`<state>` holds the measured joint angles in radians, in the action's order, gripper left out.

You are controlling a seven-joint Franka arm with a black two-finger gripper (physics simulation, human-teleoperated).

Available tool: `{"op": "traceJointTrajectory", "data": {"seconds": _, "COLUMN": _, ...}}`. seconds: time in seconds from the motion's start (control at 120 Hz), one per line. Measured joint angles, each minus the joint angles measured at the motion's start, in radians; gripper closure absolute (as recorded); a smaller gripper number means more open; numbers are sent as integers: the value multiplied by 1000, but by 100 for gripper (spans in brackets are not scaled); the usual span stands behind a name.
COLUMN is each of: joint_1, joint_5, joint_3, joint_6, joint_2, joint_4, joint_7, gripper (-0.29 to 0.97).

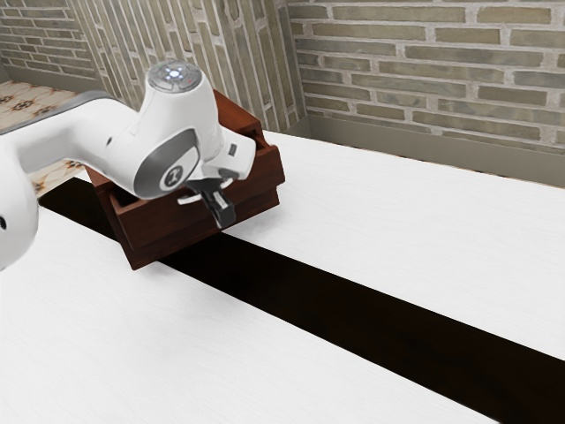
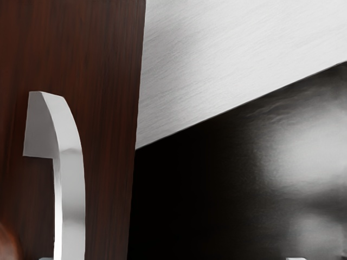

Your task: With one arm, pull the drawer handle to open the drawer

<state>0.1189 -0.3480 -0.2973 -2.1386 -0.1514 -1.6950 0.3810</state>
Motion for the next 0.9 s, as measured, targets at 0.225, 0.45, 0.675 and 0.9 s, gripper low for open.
{"op": "traceJointTrajectory", "data": {"seconds": 0.225, "joint_1": 37, "joint_5": -24, "joint_3": 1, "joint_6": 1, "joint_2": 61, "joint_4": -69, "joint_7": -38, "gripper": 15}}
{"op": "traceJointTrajectory", "data": {"seconds": 0.45, "joint_1": 72, "joint_5": -41, "joint_3": 2, "joint_6": 2, "joint_2": 100, "joint_4": -108, "joint_7": -76, "gripper": 18}}
{"op": "traceJointTrajectory", "data": {"seconds": 0.675, "joint_1": 89, "joint_5": -63, "joint_3": 3, "joint_6": 5, "joint_2": 117, "joint_4": -128, "joint_7": -118, "gripper": 16}}
{"op": "traceJointTrajectory", "data": {"seconds": 0.9, "joint_1": 115, "joint_5": -76, "joint_3": 2, "joint_6": 11, "joint_2": 140, "joint_4": -151, "joint_7": -159, "gripper": 17}}
